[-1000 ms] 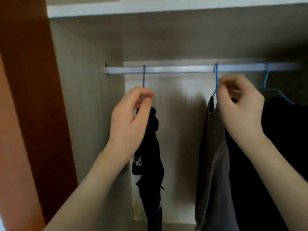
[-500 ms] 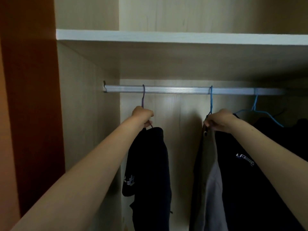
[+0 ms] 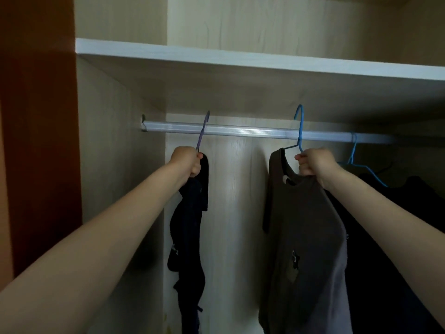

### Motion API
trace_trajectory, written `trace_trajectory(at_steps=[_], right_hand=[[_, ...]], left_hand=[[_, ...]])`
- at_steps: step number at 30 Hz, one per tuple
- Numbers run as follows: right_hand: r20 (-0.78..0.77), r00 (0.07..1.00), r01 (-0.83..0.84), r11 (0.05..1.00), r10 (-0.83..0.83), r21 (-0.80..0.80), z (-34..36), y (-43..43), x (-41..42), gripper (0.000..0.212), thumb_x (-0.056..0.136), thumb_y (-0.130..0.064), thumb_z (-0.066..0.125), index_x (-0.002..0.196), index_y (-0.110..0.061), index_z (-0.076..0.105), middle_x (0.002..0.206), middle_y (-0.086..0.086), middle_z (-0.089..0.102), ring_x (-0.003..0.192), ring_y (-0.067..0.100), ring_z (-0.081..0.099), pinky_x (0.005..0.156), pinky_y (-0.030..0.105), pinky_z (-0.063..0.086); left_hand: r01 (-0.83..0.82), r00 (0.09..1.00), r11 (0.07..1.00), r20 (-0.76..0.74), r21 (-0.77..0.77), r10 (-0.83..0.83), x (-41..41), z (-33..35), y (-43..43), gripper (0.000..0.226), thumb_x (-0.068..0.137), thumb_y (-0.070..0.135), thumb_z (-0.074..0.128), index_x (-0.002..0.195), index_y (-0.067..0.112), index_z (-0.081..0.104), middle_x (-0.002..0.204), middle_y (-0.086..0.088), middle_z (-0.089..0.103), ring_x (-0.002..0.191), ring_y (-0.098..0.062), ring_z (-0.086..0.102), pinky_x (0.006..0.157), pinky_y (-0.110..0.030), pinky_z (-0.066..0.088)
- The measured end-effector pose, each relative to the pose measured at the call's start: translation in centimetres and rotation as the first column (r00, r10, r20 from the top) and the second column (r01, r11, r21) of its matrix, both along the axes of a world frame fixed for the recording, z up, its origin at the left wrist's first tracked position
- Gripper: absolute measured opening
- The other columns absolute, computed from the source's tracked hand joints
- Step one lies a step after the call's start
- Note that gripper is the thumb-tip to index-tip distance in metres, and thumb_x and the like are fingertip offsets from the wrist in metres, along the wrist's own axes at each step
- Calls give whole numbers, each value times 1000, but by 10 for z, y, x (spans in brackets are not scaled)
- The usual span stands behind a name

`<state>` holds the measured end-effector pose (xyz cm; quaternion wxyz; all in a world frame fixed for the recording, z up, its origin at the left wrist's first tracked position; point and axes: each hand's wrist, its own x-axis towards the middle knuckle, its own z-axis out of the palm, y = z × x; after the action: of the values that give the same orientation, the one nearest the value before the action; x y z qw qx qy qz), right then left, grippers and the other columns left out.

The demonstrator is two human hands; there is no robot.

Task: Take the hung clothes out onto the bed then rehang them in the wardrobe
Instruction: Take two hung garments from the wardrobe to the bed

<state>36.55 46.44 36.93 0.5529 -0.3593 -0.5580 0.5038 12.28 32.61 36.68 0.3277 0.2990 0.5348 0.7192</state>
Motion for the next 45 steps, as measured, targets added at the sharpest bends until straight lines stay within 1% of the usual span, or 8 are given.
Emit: trace_trajectory(at_steps=[2, 5, 9, 18, 28, 33, 37, 45], right_hand=[[21, 1000, -14, 1000, 14, -7, -14, -10, 9, 31, 97, -4, 36, 70, -4, 52, 55, 0, 36, 29, 4, 28, 30, 15, 19], [14, 998, -57, 998, 57, -38, -50, -30, 24, 31, 97, -5, 37, 69, -7, 51, 48, -4, 30, 29, 3, 24, 28, 14, 17], [-30, 992, -125, 981, 122, -145, -121, -66, 45, 30, 98, -6, 37, 71, -9, 50, 43, -8, 27, 31, 2, 21, 28, 12, 13], [70, 995, -42, 924, 74, -380, -313, -191, 94, 29, 99, -7, 40, 74, -4, 54, 51, -2, 27, 40, 7, 20, 37, 18, 13], [12, 976, 193, 831, -219, -522, -367, -317, 72, 32, 102, -7, 38, 75, 3, 53, 47, -1, 24, 35, 6, 17, 40, 10, 15], [-14, 874, 426, 777, -487, -464, -390, -390, 24, 33, 101, -6, 40, 73, 1, 55, 51, 0, 22, 40, 8, 17, 39, 11, 15], [0, 717, 625, 643, -697, -443, -403, -466, -35, 31, 100, -6, 40, 73, 0, 54, 55, 2, 22, 45, 9, 18, 42, 18, 11], [98, 446, 798, 345, -890, -494, -396, -613, -117, 28, 98, -4, 41, 74, 1, 54, 52, 1, 26, 40, 8, 21, 38, 16, 14]], left_hand=[[57, 997, 998, -44, 21, -56, 5, -15, -13, 37, 101, 10, 33, 66, 12, 46, 28, 6, 33, 19, -4, 24, 22, -13, 13], [50, 978, 999, -203, -5, -50, 20, -50, -37, 33, 100, 11, 38, 69, 9, 48, 32, 9, 32, 24, -2, 24, 27, -11, 14], [67, 964, 994, -250, -90, -87, 38, -122, -71, 29, 97, 10, 41, 70, 9, 52, 37, 8, 31, 28, -3, 23, 31, -9, 15], [110, 976, 924, -136, -365, -170, 71, -317, -155, 31, 99, 10, 43, 70, 7, 55, 44, 4, 31, 33, -6, 22, 33, -11, 16], [389, 903, 745, 64, -542, -425, 59, -393, -213, 34, 100, 12, 45, 70, -1, 53, 41, 2, 29, 28, -6, 24, 32, -12, 20], [647, 709, 540, 164, -538, -686, 32, -400, -236, 32, 101, 18, 45, 72, 4, 50, 44, 3, 26, 32, -9, 23, 36, -17, 21], [787, 441, 376, 19, -489, -897, 0, -403, -268, 32, 102, 23, 42, 76, 6, 50, 47, 5, 25, 38, -10, 17, 39, -22, 16], [876, 167, 170, -48, -450, -985, -38, -397, -323, 32, 101, 16, 43, 72, 7, 52, 45, 9, 28, 39, -9, 20, 38, -21, 16]])
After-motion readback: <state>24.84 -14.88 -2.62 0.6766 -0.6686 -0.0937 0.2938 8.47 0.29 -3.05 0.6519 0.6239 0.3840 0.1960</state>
